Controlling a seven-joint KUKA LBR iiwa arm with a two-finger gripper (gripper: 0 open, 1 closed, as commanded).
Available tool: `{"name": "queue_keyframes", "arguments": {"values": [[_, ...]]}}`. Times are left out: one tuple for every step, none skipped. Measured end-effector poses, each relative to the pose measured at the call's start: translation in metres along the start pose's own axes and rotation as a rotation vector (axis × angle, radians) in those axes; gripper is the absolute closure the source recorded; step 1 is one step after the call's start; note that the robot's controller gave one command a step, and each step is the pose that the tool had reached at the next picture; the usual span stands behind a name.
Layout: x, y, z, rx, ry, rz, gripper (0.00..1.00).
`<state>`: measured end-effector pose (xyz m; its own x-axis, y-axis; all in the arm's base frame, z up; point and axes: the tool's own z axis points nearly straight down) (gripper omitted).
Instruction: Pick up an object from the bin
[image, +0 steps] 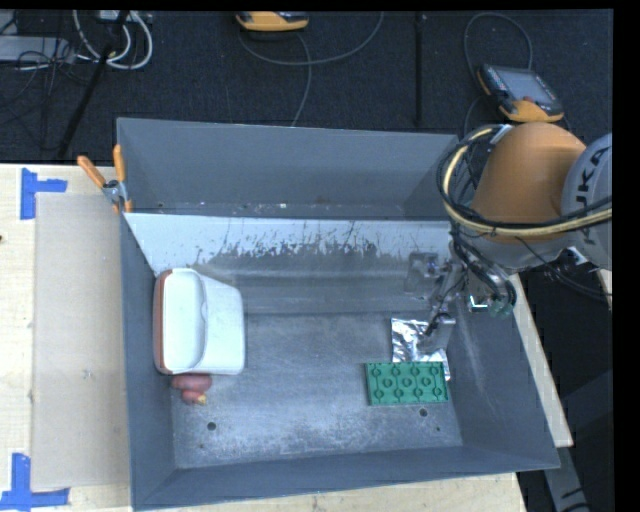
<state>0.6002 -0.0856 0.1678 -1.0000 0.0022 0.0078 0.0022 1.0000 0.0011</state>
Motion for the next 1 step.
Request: {"name": "queue_keyframes", "arguments": {"values": [[0.0868, -0.0301, 0.1037, -0.002, 0.005, -0.093, 0.00]]}}
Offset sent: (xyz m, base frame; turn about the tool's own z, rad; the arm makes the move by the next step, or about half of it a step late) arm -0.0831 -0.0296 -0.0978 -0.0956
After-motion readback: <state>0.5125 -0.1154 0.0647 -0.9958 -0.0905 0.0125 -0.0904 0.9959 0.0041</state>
